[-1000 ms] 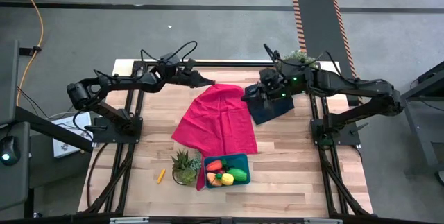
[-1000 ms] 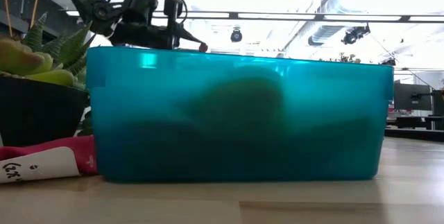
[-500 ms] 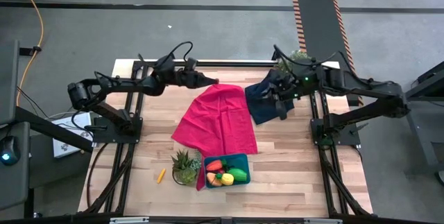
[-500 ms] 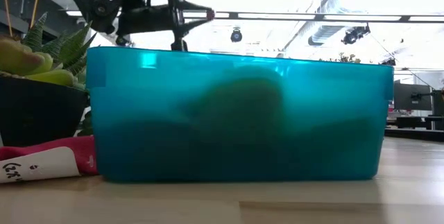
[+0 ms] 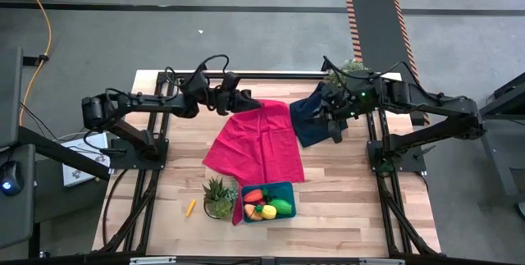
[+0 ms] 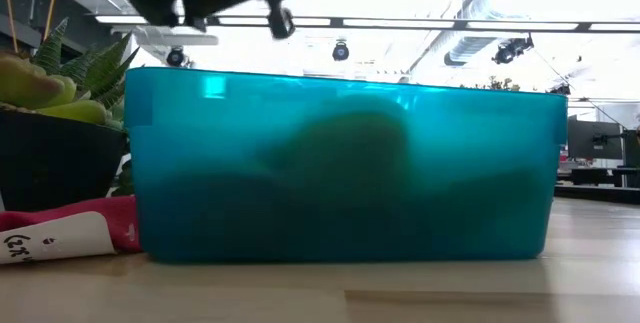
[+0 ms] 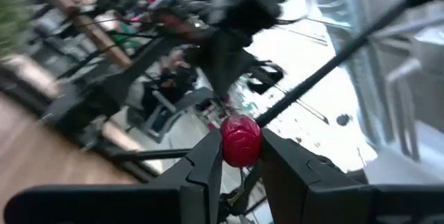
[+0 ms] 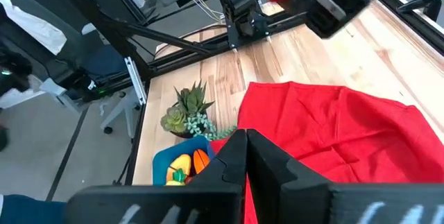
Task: Pick and placing Produce into tupperware
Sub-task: Put the red cherry into the blue bin
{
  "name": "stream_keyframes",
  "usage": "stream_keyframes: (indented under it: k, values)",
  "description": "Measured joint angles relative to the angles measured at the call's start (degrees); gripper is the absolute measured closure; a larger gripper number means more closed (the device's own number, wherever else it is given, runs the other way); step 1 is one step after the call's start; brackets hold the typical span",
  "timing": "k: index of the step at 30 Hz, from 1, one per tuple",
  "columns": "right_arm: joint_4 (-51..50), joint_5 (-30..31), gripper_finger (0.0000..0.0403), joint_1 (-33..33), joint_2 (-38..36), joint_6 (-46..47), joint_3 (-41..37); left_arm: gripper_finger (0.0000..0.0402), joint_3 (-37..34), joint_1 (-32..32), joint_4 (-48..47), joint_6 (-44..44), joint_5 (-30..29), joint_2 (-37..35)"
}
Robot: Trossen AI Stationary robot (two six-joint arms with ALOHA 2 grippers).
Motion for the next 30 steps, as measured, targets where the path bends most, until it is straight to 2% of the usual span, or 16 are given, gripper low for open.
stream_keyframes:
  k: [5, 9, 13, 19, 25, 30]
  values:
    - [-1.24, 0.00, 0.0401, 0.00, 0.00, -0.10, 0.00, 0.0323, 6.09, -3.00, -0.67, 3.06, 0.83, 0.00]
    - [-2.13, 0.00, 0.0401, 0.00, 0.00, -0.19, 0.00, 0.0323, 11.77, -5.03, -8.21, 6.99, 2.64, 0.00]
    - [-2.95, 0.00, 0.0401, 0.00, 0.00, -0.61, 0.00, 0.0323, 19.16, -6.79, -23.51, 13.76, 4.34, 0.00]
    - [-5.45, -0.02, 0.0401, 0.00, 0.00, -0.79, 0.00, 0.0323, 31.64, -9.47, -50.09, 26.77, 3.12, 0.04]
    - [-7.86, -0.04, 0.0401, 0.00, 0.00, -2.24, 0.00, 0.0323, 43.17, -12.60, -71.46, 35.84, -2.97, 0.04]
    - [-8.53, -0.04, 0.0401, 0.02, 0.00, -2.34, 0.00, 0.0323, 49.94, -16.19, -85.45, 40.42, -10.76, 0.04]
